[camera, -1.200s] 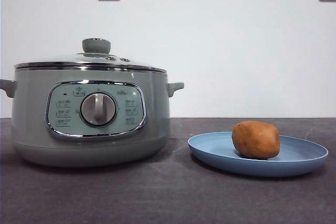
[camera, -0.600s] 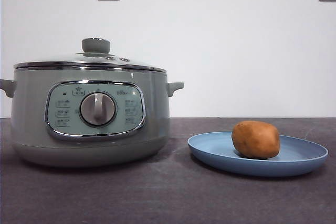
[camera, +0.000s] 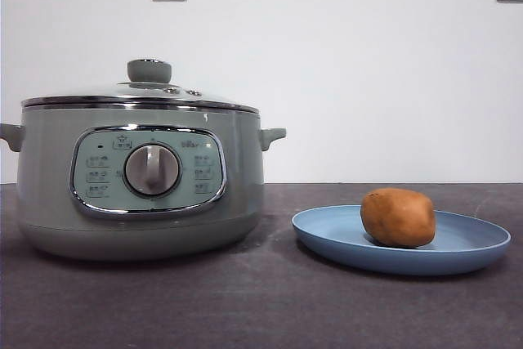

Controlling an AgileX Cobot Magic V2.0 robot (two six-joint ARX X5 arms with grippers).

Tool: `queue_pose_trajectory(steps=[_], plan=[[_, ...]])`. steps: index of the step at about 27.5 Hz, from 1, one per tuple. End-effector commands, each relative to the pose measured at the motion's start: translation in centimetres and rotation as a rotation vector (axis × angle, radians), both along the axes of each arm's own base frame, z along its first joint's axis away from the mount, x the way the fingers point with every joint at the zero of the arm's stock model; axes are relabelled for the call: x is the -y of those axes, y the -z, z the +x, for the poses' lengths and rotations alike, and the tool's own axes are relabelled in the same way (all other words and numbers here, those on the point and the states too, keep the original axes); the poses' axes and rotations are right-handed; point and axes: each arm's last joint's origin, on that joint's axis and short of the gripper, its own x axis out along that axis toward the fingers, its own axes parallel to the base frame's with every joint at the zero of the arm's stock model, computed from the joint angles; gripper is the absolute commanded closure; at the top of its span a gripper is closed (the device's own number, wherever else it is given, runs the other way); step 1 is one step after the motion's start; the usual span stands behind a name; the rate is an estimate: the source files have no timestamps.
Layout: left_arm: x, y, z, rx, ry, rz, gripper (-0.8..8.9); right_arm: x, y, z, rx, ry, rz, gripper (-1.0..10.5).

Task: Take the potato out from the steamer,put the potato on the plate,close the lid

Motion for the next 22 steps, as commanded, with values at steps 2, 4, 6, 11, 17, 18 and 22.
queue_pose_trajectory(steps=[2,4,6,11,17,18,22], plan=[[0.1,0.0,0.4,0.022,-0.001,-0.008,8.16,0.0,0.1,0.1,0.006,-0.005,-0.002,9.5],[0.2,-0.1,0.4,0.036,-0.001,-0.015,8.16,0.0,0.1,0.1,0.006,-0.005,-0.002,9.5],[-0.3,-0.9,-0.2,0.098,-0.003,-0.025,8.16,0.0,0.1,0.1,0.006,-0.005,-0.002,9.5],[-2.1,-2.9,-1.9,0.237,-0.174,-0.006,8.14,0.0,0.1,0.1,0.005,-0.004,-0.003,9.5],[-3.5,-2.4,-4.5,0.366,-0.304,-0.024,8.14,0.0,0.1,0.1,0.005,-0.005,-0.002,9.5],[-3.8,-1.7,-4.7,0.387,-0.316,-0.037,8.14,0.0,0.1,0.1,0.006,-0.005,-0.002,9.5],[-5.0,3.2,-6.0,0.473,-0.377,-0.106,8.14,0.0,0.1,0.1,0.005,-0.005,-0.002,9.5]])
